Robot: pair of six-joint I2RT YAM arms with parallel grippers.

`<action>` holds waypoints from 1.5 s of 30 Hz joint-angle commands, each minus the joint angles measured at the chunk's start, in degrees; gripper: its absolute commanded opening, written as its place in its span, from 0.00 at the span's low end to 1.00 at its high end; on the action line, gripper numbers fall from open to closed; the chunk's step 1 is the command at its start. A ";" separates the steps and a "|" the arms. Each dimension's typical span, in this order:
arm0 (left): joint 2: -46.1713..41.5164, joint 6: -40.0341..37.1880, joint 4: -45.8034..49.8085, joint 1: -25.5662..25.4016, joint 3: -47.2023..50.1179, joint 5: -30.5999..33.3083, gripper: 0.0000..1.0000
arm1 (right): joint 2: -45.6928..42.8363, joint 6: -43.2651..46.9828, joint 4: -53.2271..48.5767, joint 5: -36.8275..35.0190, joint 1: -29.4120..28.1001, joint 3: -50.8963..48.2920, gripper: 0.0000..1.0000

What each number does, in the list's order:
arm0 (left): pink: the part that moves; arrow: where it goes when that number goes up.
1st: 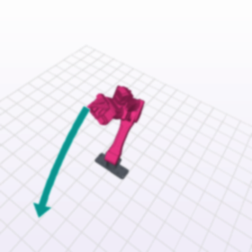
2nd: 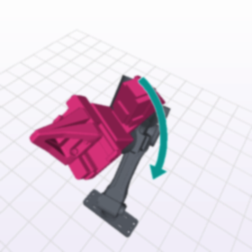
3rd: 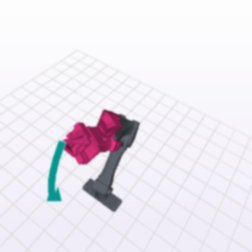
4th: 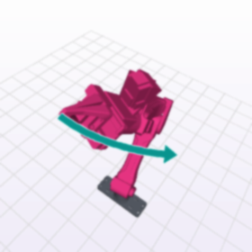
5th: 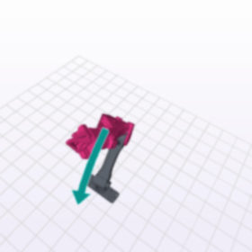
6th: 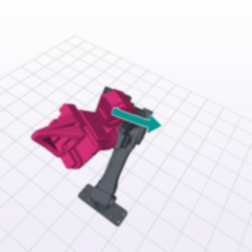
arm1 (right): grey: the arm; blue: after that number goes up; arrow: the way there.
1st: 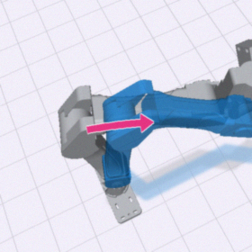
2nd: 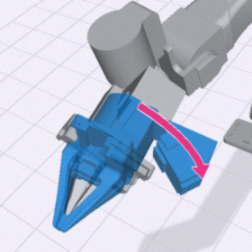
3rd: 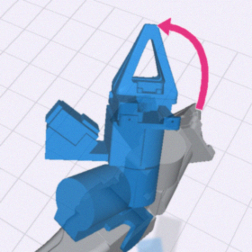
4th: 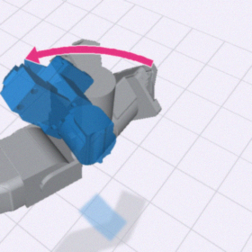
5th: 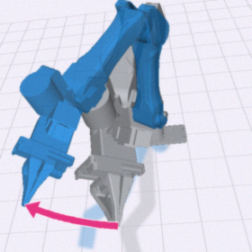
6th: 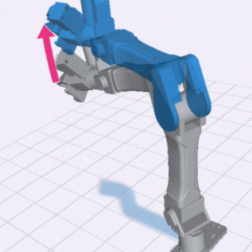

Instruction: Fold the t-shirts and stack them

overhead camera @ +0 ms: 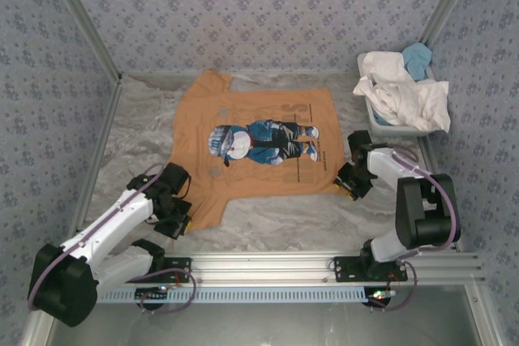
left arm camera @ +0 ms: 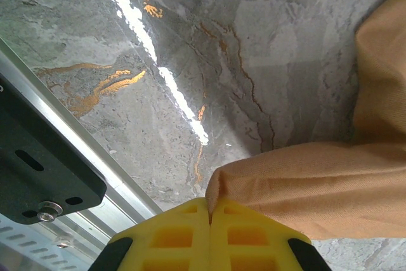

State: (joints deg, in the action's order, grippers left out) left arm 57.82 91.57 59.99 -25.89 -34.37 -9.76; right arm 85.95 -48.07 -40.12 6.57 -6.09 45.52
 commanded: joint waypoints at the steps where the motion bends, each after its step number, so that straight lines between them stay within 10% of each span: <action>1: 0.18 -0.56 1.10 -0.23 -1.46 0.71 0.00 | 1.27 -1.80 -1.18 -1.26 -0.68 -0.51 0.41; 11: 0.53 -0.53 0.91 -0.31 -1.86 1.10 0.00 | 1.26 -1.26 -4.61 -2.88 -1.40 0.53 0.44; 23: 0.99 -2.81 2.22 -0.25 -2.84 2.36 0.00 | 5.91 5.40 0.61 -5.29 0.16 5.05 0.02; 35: -5.92 -6.97 4.48 -0.30 -2.25 1.90 0.00 | -10.73 3.38 -8.20 -2.24 -2.81 -3.75 0.00; 45: 16.42 -22.98 -10.78 4.56 -20.86 4.40 0.00 | -3.58 5.12 -5.76 3.98 0.09 5.04 0.00</action>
State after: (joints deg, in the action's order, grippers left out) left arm 69.73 76.53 53.65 -23.14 -50.52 -6.52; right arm 81.25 -43.90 -45.65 8.62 -6.66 46.63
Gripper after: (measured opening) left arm 0.038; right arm 0.066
